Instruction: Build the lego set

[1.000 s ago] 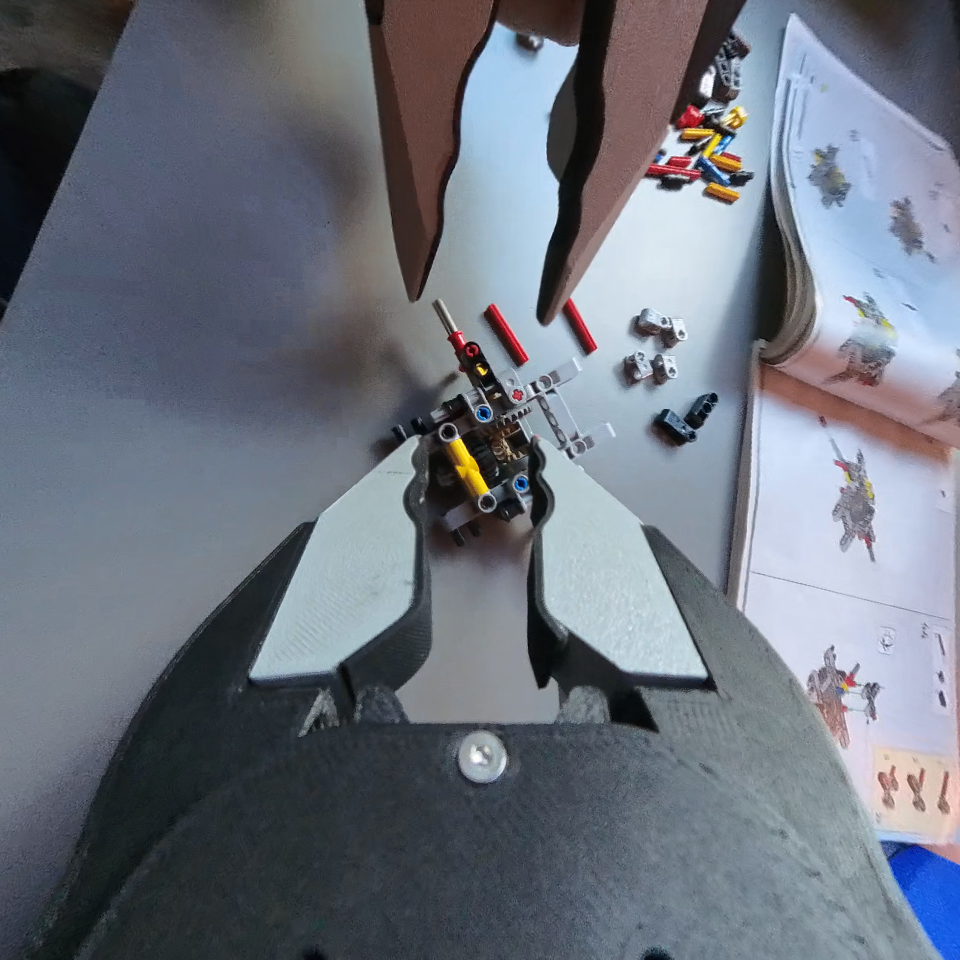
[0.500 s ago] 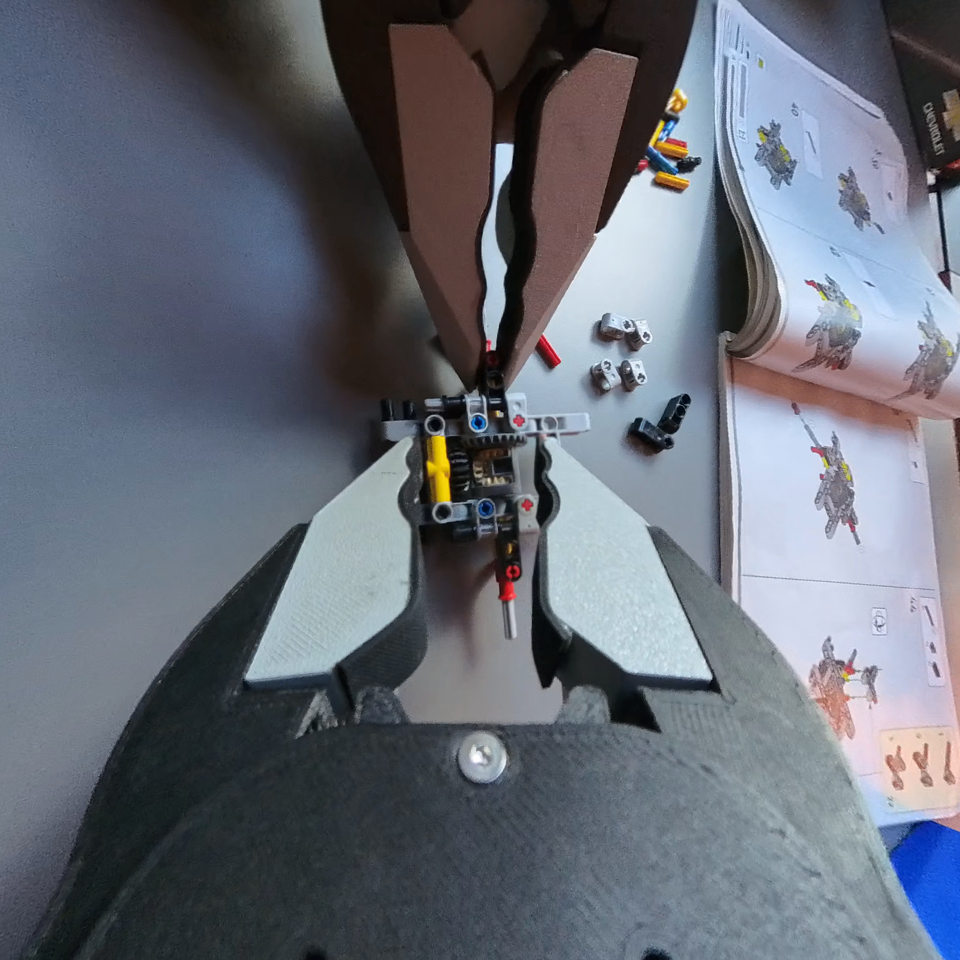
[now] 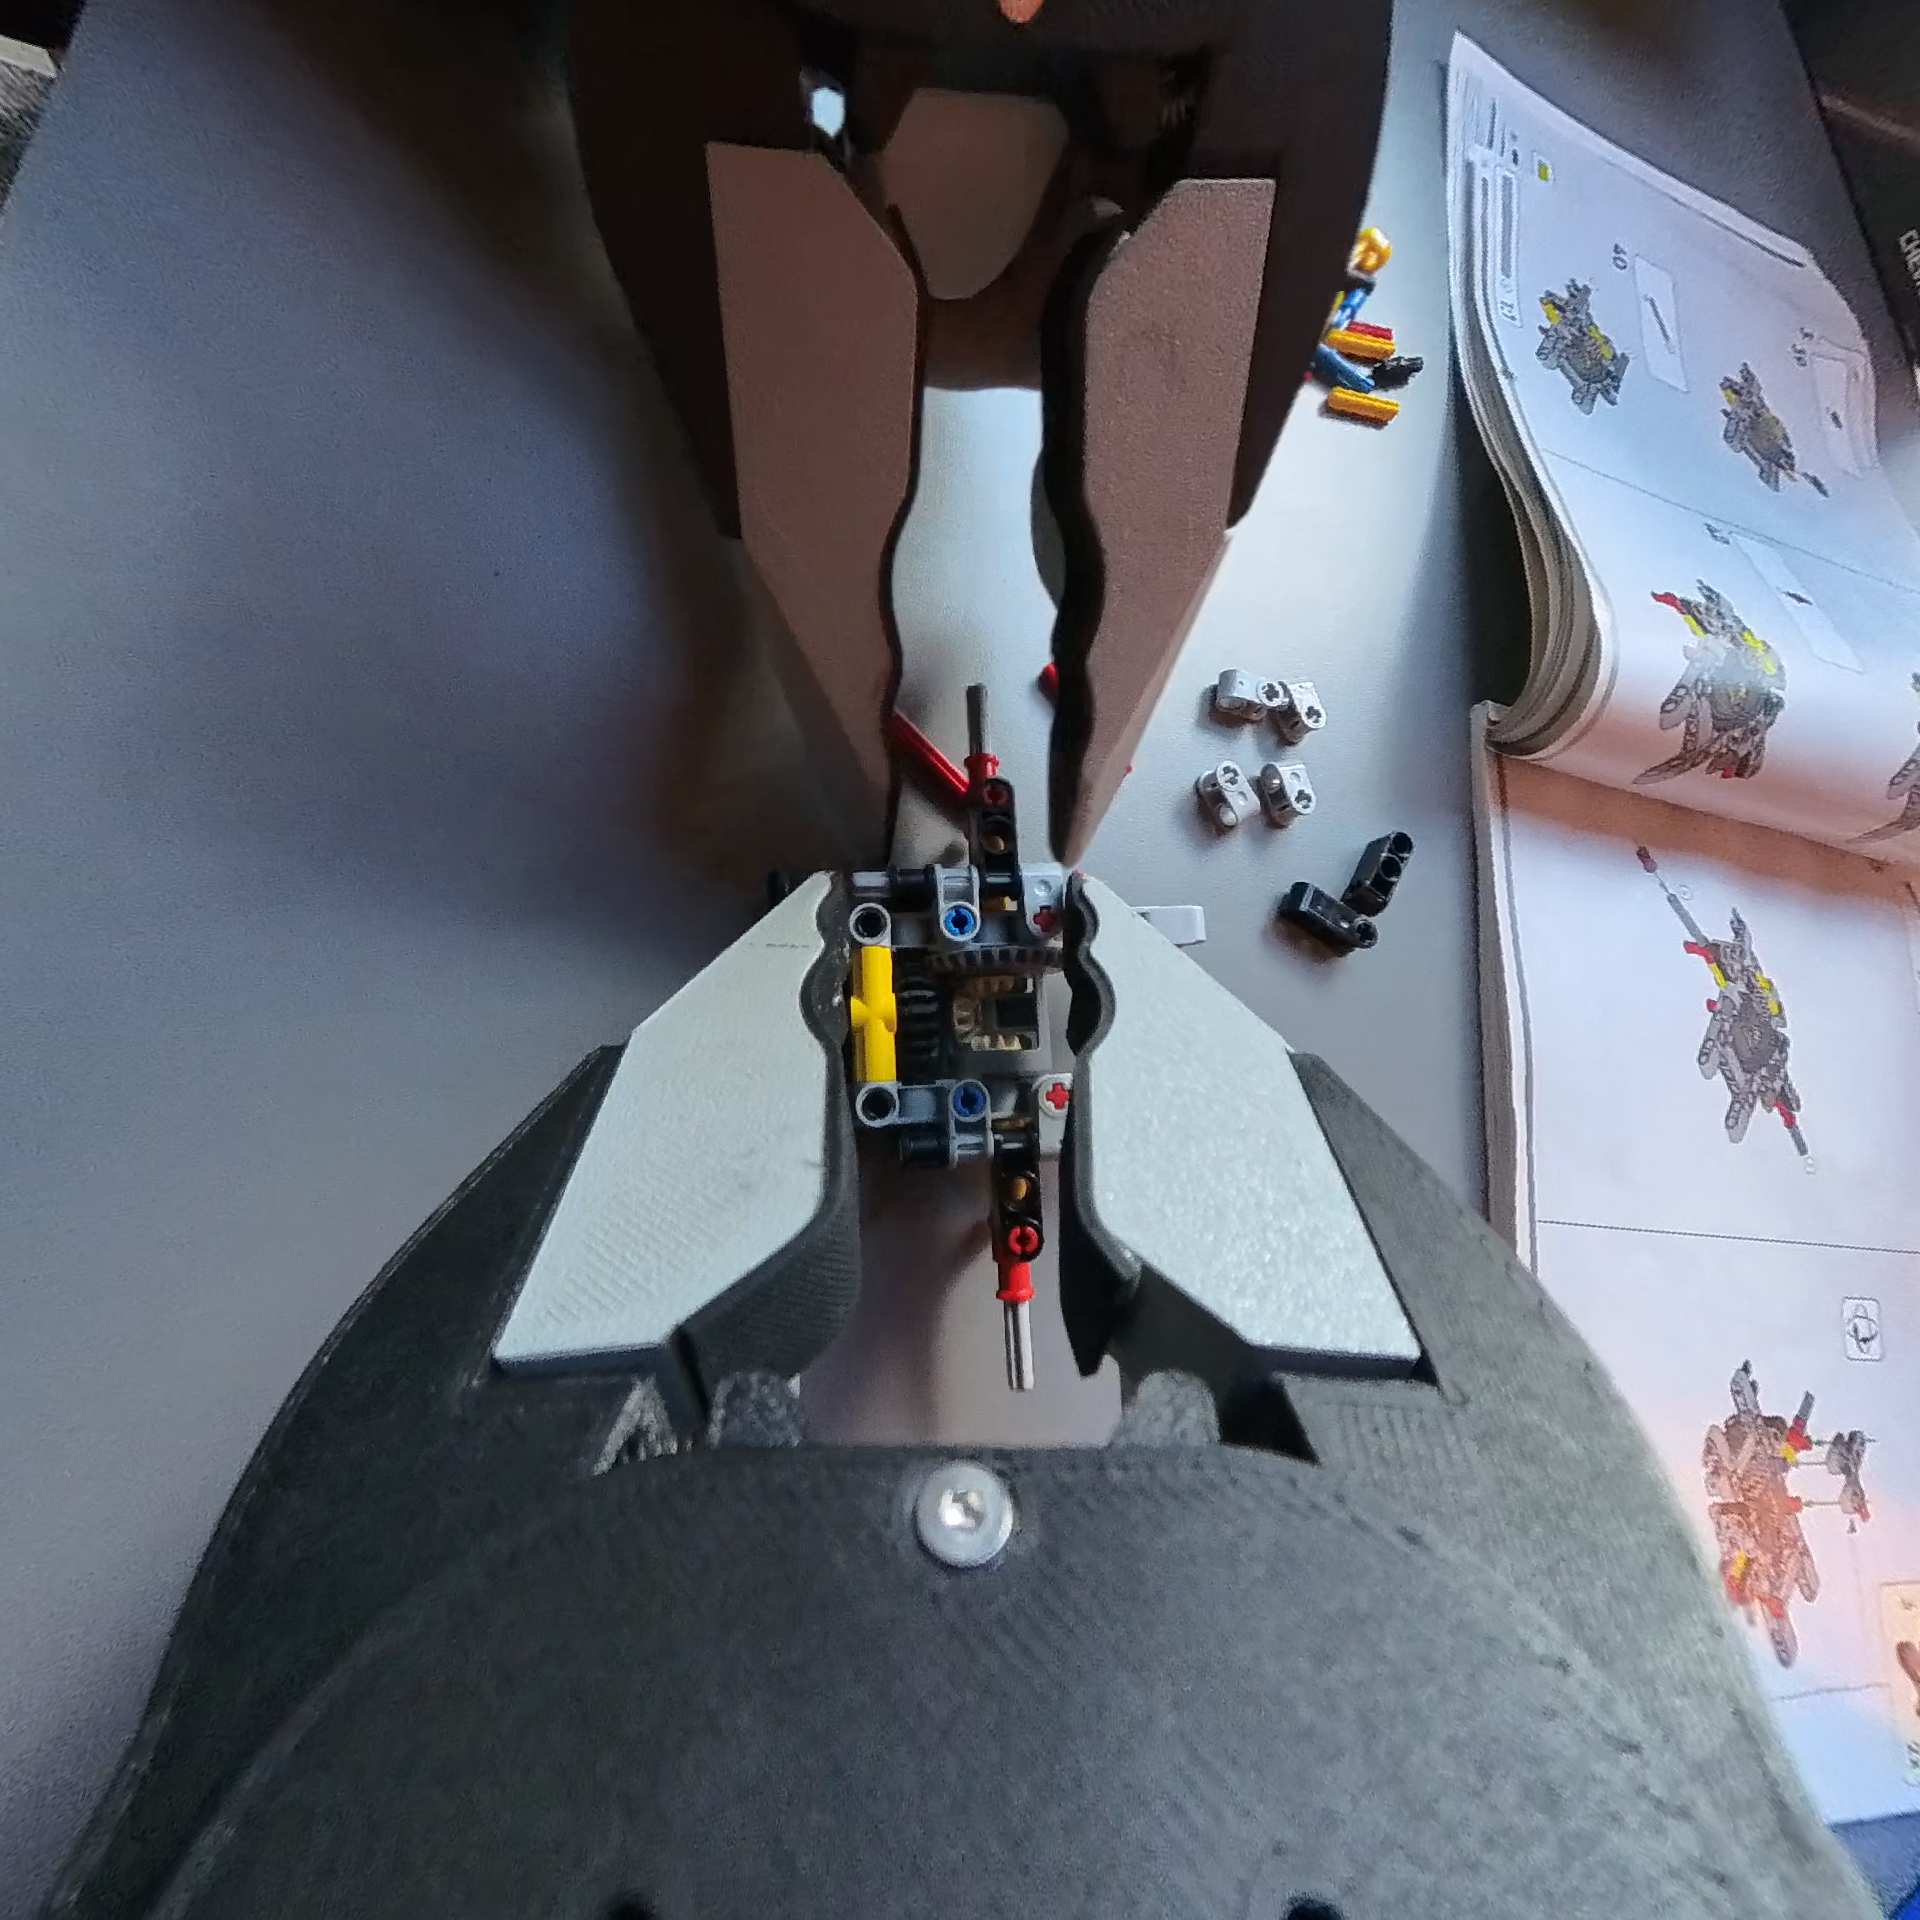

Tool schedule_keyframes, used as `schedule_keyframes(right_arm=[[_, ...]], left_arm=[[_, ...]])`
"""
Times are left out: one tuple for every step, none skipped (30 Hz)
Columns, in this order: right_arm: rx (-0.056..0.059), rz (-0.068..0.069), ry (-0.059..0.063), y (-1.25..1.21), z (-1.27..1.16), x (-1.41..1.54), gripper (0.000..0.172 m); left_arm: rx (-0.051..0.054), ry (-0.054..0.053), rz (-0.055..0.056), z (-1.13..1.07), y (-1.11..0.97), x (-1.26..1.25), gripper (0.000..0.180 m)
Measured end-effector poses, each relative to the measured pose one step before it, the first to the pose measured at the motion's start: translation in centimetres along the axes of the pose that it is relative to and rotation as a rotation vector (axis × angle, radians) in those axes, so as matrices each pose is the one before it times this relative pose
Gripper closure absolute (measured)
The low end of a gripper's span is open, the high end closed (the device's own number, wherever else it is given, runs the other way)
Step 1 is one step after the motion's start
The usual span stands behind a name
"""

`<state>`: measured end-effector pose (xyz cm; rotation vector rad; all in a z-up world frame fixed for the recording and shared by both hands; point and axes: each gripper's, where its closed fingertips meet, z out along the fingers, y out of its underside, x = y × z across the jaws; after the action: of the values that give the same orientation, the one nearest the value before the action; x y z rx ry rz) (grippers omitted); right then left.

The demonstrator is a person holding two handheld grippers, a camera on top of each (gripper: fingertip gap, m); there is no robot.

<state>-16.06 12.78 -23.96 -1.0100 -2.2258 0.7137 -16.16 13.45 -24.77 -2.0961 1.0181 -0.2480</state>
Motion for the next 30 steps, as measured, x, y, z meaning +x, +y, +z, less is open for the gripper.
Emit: schedule_keyframes(right_arm=[[0.0063, 0.0034, -0.0029, -0.020, 0.016, -0.006, 0.133], [0.0064, 0.0043, -0.0046, -0.030, 0.000, -0.023, 0.133], [0.0057, 0.0044, -0.0054, -0.002, -0.028, -0.044, 0.134], [0.0057, 0.0019, -0.0094, -0.011, -0.045, -0.106, 0.133], [0.0064, 0.0016, -0.0105, -0.027, -0.043, -0.141, 0.133], [0.0065, 0.0006, -0.0054, -0.031, -0.017, -0.079, 0.134], [0.0044, -0.0011, 0.0028, 0.012, 0.012, 0.040, 0.134], [0.0025, -0.0014, 0.0053, 0.025, -0.006, 0.072, 0.134], [-0.0002, 0.0000, 0.0059, 0.061, -0.005, 0.117, 0.134], [0.0001, 0.0025, 0.0047, 0.048, -0.018, 0.095, 0.134], [-0.0003, 0.0043, 0.0036, 0.054, -0.026, 0.092, 0.134], [-0.0003, 0.0036, 0.0007, 0.034, -0.031, 0.029, 0.134], [-0.0004, 0.0020, -0.0017, 0.019, -0.024, -0.017, 0.134], [-0.0017, 0.0008, -0.0015, 0.005, -0.018, -0.016, 0.134], [-0.0020, -0.0001, -0.0006, -0.004, 0.001, -0.019, 0.134], [-0.0004, 0.0010, -0.0009, -0.004, 0.012, -0.008, 0.134], [0.0023, 0.0049, -0.0035, -0.013, 0.026, -0.006, 0.134], [0.0042, 0.0065, -0.0055, -0.021, 0.014, -0.015, 0.134], [0.0039, 0.0034, -0.0038, -0.004, -0.014, 0.000, 0.134], [0.0027, 0.0010, -0.0010, 0.007, -0.020, 0.048, 0.134], [0.0014, 0.0005, -0.0020, -0.001, -0.015, -0.002, 0.134], [0.0004, 0.0005, -0.0008, -0.012, 0.000, 0.002, 0.134], [-0.0003, -0.0002, 0.0008, 0.001, 0.015, 0.008, 0.134], [-0.0005, -0.0019, -0.0001, -0.016, 0.024, -0.025, 0.134], [-0.0003, -0.0027, 0.0006, -0.022, 0.012, -0.013, 0.134], [0.0004, -0.0012, 0.0013, -0.015, 0.014, -0.013, 0.134], [0.0002, 0.0011, 0.0008, -0.024, 0.012, 0.008, 0.134], [-0.0005, 0.0012, 0.0001, 0.016, 0.011, 0.017, 0.134], [-0.0006, 0.0006, 0.0008, 0.014, -0.003, 0.028, 0.134], [0.0001, 0.0012, 0.0003, 0.004, 0.002, 0.018, 0.134]], left_arm=[[0.0065, 0.0083, 0.0111, 0.063, -0.116, 0.215, 0.150], [0.0056, 0.0042, 0.0099, 0.080, -0.123, 0.150, 0.152], [0.0056, 0.0017, 0.0115, 0.075, -0.124, 0.124, 0.154], [-0.0024, -0.0076, 0.0070, 0.112, 0.017, -0.066, 0.151], [-0.0036, -0.0063, -0.0043, 0.122, 0.054, -0.121, 0.146], [-0.0073, -0.0020, -0.0087, 0.104, 0.098, -0.086, 0.140], [-0.0049, 0.0037, -0.0029, 0.055, 0.069, 0.006, 0.136], [0.0041, 0.0054, 0.0052, -0.021, -0.057, 0.122, 0.139], [0.0098, 0.0096, 0.0169, -0.061, -0.128, 0.263, 0.146], [0.0053, -0.0091, 0.0120, -0.078, -0.117, 0.000, 0.148], [-0.0021, -0.0117, 0.0080, -0.059, -0.057, -0.111, 0.148], [0.0040, -0.0069, 0.0018, -0.067, -0.148, -0.062, 0.148], [0.0007, 0.0012, -0.0011, -0.028, -0.082, 0.042, 0.148], [-0.0020, -0.0005, 0.0003, 0.037, -0.014, 0.022, 0.148], [-0.0016, -0.0038, 0.0047, 0.028, -0.010, -0.003, 0.148], [-0.0036, -0.0049, 0.0041, 0.029, 0.013, 0.000, 0.148], [-0.0048, -0.0037, 0.0016, 0.029, 0.035, -0.014, 0.148], [-0.0048, -0.0023, 0.0011, 0.010, 0.024, 0.012, 0.148], [-0.0026, -0.0016, 0.0012, -0.013, 0.003, 0.013, 0.147], [0.0000, -0.0031, -0.0012, -0.015, -0.017, -0.026, 0.148], [0.0017, -0.0011, -0.0016, -0.054, -0.041, -0.022, 0.147], [0.0026, 0.0007, -0.0028, -0.092, -0.057, -0.023, 0.147], [0.0038, -0.0028, -0.0034, -0.082, -0.061, -0.071, 0.147], [0.0063, -0.0031, -0.0024, -0.088, -0.100, -0.086, 0.145], [0.0025, -0.0002, -0.0023, -0.075, -0.059, -0.037, 0.144], [-0.0008, 0.0011, -0.0014, -0.058, -0.004, 0.002, 0.143], [-0.0003, 0.0051, 0.0004, -0.022, 0.000, 0.094, 0.145], [-0.0007, 0.0024, 0.0026, 0.000, -0.004, 0.092, 0.147], [-0.0017, -0.0059, 0.0036, 0.016, 0.004, -0.036, 0.147], [-0.0022, -0.0027, 0.0014, 0.012, -0.007, -0.010, 0.147]])
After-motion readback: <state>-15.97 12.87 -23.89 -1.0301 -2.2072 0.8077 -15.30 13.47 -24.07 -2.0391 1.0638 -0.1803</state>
